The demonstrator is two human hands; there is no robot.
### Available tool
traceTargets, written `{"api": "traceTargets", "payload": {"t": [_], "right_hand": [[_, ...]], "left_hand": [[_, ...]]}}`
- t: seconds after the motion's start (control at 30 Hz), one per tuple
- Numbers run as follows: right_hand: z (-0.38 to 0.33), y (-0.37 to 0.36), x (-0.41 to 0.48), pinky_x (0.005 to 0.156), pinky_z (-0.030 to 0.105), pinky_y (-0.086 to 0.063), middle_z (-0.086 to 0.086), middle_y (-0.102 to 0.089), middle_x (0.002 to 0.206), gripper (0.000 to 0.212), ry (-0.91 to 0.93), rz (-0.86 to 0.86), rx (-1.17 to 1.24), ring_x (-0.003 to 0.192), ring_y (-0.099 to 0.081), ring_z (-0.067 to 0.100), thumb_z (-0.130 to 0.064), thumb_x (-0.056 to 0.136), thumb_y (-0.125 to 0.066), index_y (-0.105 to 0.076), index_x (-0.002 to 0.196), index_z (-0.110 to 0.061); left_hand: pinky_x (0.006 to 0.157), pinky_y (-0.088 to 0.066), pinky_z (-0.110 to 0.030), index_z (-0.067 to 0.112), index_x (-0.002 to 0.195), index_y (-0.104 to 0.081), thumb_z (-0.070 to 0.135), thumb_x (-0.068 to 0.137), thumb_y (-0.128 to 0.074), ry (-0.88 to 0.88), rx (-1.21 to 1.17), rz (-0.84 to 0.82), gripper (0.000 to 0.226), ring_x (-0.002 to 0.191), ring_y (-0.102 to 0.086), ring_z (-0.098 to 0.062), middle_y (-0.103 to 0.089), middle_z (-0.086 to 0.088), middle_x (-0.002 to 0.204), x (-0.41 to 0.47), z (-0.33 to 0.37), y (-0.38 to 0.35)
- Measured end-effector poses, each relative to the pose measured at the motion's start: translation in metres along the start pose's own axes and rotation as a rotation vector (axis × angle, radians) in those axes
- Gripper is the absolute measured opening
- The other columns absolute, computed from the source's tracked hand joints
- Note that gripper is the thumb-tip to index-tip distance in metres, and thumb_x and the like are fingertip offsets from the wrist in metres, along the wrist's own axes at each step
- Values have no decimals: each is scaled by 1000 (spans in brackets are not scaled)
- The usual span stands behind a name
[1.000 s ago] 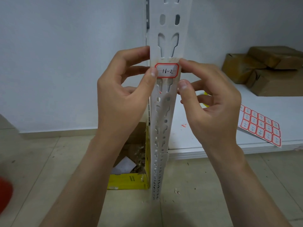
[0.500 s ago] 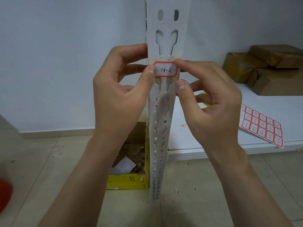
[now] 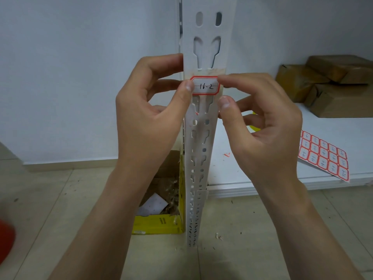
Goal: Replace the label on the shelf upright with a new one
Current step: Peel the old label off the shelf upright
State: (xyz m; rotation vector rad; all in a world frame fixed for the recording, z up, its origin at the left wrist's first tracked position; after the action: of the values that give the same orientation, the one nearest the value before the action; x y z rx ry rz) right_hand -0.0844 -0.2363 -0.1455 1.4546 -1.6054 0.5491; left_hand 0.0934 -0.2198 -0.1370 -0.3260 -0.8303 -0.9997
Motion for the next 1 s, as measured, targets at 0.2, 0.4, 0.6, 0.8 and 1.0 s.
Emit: {"api": "traceTargets", "payload": {"t": [0.2,0.4,0.6,0.8,1.0], "right_hand": [[1,0,0,65,12,-56,4,-69,119,24,6,-3,-12,86,-67,6,-12,102,-64,-71,125,-11],[1,0,0,65,11,-56,4,-69,119,24,8,-1,-17,86,-68,5,-13,102,-64,-71,126,-12],[2,-1,0,66,11,-56,5,-69,120,25,8,-7,-17,86,-68,7,-13,103,-64,-71,127,-12],[1,-1,1,65,10,-55,5,-69,118,21,10,-4,-14,84,-68,5,-13,102,-64,-73,121,-11],[1,0,0,65,14,-58,1,-67,118,21,11,4,-7,85,-68,6,-12,102,-64,-71,122,-12]], "left_hand": [[69,-68,-32,20,124,-60,18,102,-68,-5,-3,0,24,110,-75,-11,-71,6,122,0,1,0],[68,-68,-37,20,124,-60,17,102,-68,-4,4,5,24,109,-75,-9,-71,8,121,0,1,0],[70,-68,-31,21,123,-60,17,101,-68,-8,-6,3,23,109,-75,-10,-70,9,120,0,2,0],[71,-67,-29,19,124,-60,17,101,-68,-9,-8,5,24,109,-75,-10,-71,8,120,1,1,0],[69,-68,-36,18,124,-61,16,101,-69,-4,-10,3,24,109,-75,-11,-71,6,121,0,1,0]]}}
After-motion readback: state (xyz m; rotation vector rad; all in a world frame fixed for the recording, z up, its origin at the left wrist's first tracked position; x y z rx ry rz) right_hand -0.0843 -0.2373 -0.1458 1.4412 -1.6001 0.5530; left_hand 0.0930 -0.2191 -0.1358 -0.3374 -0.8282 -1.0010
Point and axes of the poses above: each hand's wrist, its own x-axis towards the middle knuckle, its own y-axis out of the back of the hand, z = x × y, the point moved 8 cm from there along x, towards the middle knuckle
